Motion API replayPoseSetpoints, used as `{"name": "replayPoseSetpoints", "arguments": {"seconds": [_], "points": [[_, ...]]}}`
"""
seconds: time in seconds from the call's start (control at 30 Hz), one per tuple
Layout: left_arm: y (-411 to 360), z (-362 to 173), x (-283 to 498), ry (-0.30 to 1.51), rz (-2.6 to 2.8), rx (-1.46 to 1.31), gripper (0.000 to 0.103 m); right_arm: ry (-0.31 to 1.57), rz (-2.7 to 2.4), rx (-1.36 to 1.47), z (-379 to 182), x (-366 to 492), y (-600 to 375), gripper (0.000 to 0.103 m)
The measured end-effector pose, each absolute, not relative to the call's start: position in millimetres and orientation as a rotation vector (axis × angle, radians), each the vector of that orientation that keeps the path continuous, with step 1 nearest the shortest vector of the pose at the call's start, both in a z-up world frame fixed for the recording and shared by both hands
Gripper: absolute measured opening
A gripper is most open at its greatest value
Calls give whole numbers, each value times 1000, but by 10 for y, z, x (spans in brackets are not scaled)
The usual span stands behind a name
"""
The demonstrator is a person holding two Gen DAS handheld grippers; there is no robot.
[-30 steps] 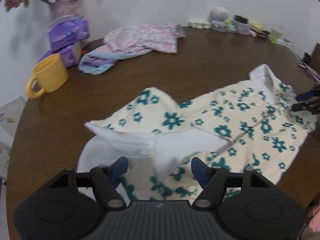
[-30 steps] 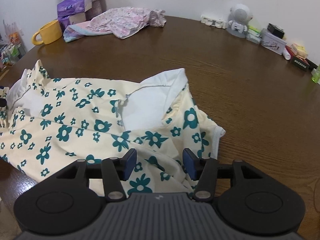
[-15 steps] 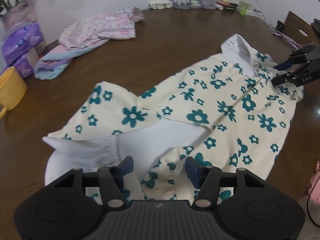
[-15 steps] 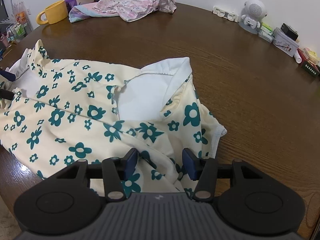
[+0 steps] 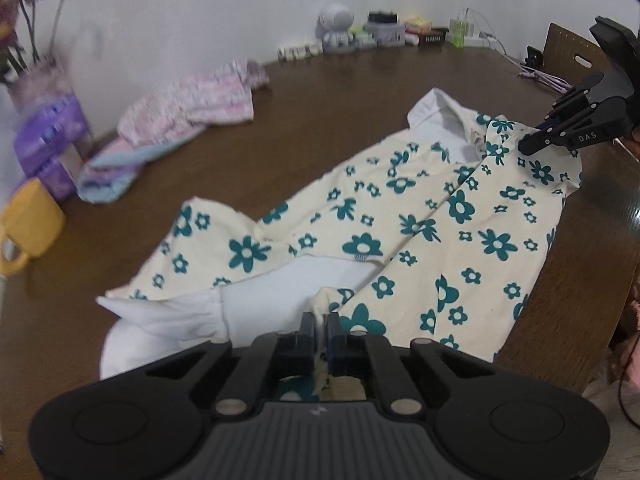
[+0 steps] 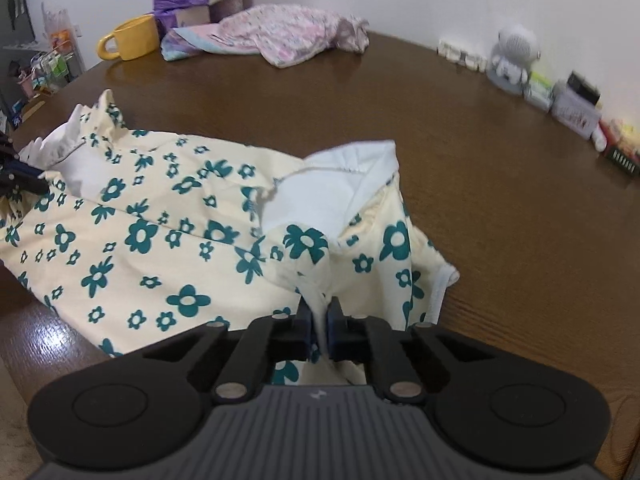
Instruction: Fold clothes
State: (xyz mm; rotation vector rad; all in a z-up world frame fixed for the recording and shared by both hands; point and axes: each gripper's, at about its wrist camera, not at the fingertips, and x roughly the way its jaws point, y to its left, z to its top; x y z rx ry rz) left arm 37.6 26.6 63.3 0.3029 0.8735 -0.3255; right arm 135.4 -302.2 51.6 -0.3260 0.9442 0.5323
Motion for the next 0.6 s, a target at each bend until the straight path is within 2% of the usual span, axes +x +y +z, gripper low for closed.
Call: {"name": "replayPoseSetpoints", "arguments": {"seconds": [0.17, 0.4, 0.6], "points": [[211, 741, 262, 803, -281, 341, 4, 886, 524, -330, 650, 1202, -3027, 6], [191, 929, 630, 760, -165, 415, 3, 818, 473, -322, 864, 1324, -2952, 5], [112, 1399, 1074, 644, -20, 540, 3, 756, 418, -283, 1215, 1574, -2828, 5]]}}
